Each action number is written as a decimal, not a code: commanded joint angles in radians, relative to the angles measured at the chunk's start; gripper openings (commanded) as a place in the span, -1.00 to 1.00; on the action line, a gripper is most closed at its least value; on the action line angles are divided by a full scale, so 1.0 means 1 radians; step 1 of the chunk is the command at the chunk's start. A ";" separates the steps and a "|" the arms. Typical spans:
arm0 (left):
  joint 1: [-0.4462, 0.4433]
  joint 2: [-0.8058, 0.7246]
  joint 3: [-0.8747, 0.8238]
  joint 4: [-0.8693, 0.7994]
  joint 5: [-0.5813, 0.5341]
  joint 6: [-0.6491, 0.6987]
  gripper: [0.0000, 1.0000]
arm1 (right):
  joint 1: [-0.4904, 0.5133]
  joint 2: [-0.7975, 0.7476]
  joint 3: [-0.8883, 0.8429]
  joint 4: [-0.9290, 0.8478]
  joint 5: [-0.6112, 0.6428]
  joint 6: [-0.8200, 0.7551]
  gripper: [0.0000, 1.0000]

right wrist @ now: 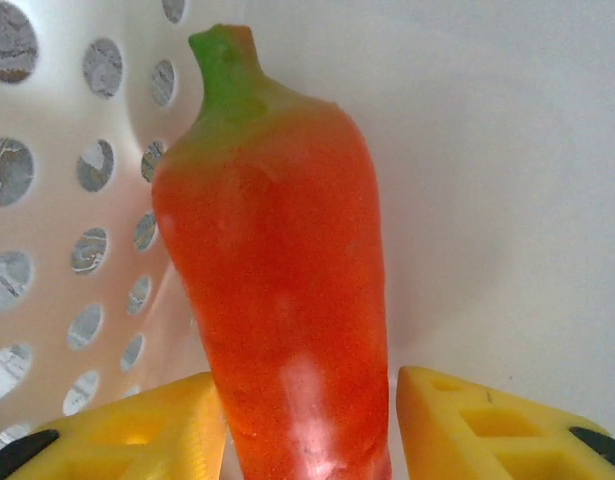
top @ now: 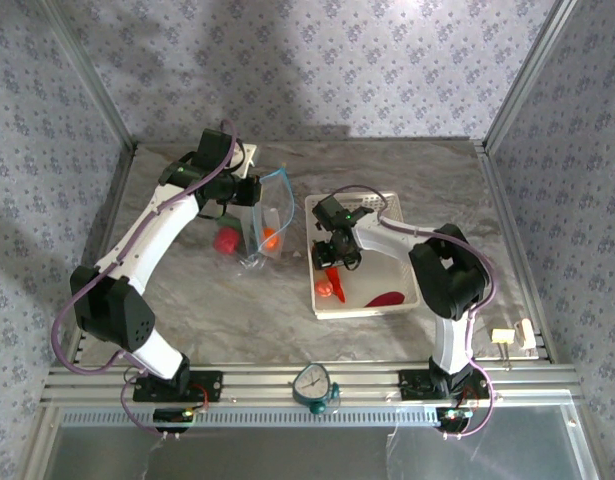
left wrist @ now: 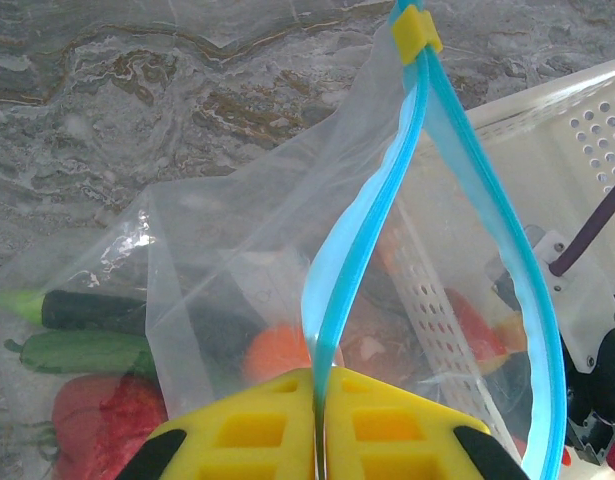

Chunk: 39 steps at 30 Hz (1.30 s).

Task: Place the food in the zip-top bag and seal the zipper

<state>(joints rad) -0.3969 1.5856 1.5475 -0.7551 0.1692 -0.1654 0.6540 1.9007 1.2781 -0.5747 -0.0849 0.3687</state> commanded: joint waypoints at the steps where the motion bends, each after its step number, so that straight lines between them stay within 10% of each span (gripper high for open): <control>1: 0.002 -0.010 0.029 -0.004 0.017 0.007 -0.78 | -0.019 0.025 0.026 0.002 0.009 -0.010 -0.08; 6: 0.001 -0.007 0.031 -0.004 0.022 0.007 -0.78 | -0.039 0.014 0.011 0.020 0.018 0.004 -0.40; 27: 0.002 0.012 0.039 0.028 0.064 -0.014 -0.78 | 0.024 -0.492 -0.019 0.355 0.393 0.060 -0.51; 39: 0.001 0.023 0.059 0.028 0.090 -0.027 -0.78 | 0.174 -0.348 0.046 0.728 0.447 0.081 -0.50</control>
<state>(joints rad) -0.3969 1.6062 1.5627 -0.7418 0.2325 -0.1772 0.8135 1.4918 1.2793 0.0486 0.3161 0.4347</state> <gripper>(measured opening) 0.110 0.290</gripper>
